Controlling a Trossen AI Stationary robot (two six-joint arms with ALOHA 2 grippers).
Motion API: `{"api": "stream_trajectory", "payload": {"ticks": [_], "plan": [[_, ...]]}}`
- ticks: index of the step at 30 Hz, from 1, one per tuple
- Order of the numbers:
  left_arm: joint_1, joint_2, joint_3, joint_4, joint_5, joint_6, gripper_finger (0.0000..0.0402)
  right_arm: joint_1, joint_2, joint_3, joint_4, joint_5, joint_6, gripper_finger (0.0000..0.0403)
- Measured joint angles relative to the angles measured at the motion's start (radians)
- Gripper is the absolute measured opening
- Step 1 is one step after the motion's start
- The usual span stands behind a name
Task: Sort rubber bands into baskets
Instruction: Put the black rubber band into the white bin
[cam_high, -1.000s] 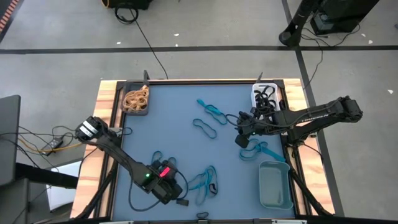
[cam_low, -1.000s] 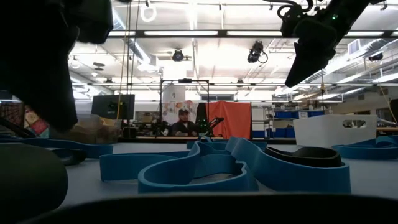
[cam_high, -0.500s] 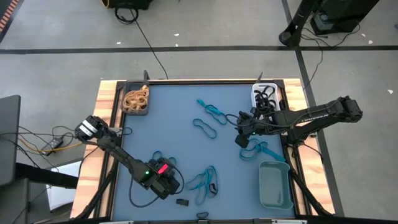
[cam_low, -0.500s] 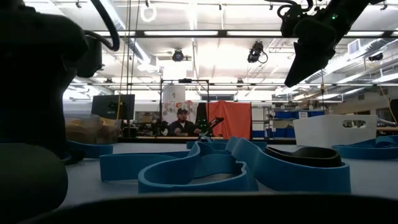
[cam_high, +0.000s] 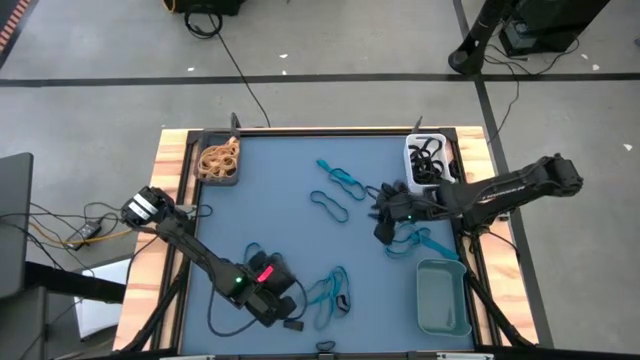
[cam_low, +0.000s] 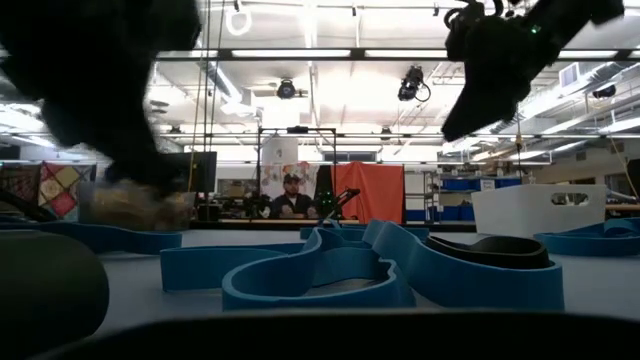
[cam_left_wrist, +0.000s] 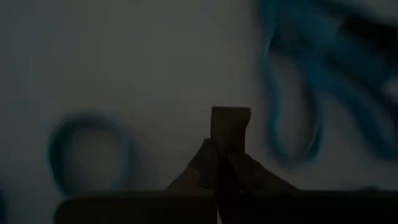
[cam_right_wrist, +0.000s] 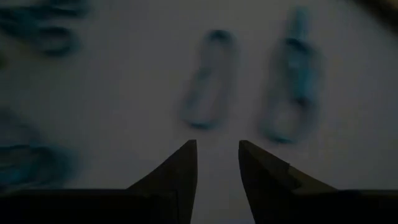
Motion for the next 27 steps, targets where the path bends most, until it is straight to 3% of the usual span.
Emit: {"api": "stream_trajectory", "payload": {"ticks": [7,11,14,16,22,27], "plan": [[0.020,0.000,0.047,0.098,-0.168,0.259,0.0006,0.022,0.001,-0.265,0.705,-0.284,-0.033,0.0131],[0.067,0.000,0.019,0.278,-0.209,0.427,0.0006,0.075,0.039,-0.368,1.019,-0.300,-0.215,0.0141],[0.107,0.000,-0.013,0.431,-0.239,0.554,0.0006,0.119,0.086,-0.386,1.088,-0.285,-0.387,0.0152],[0.130,0.000,-0.027,0.509,-0.278,0.615,0.0006,0.134,0.118,-0.385,1.115,-0.280,-0.396,0.0157],[0.193,0.000,-0.040,0.568,-0.300,0.732,0.0006,0.110,0.199,-0.352,1.188,-0.184,-0.118,0.0165],[0.220,0.000,-0.040,0.591,-0.357,0.817,0.0006,0.072,0.283,-0.292,1.198,-0.235,0.043,0.0183]]}}
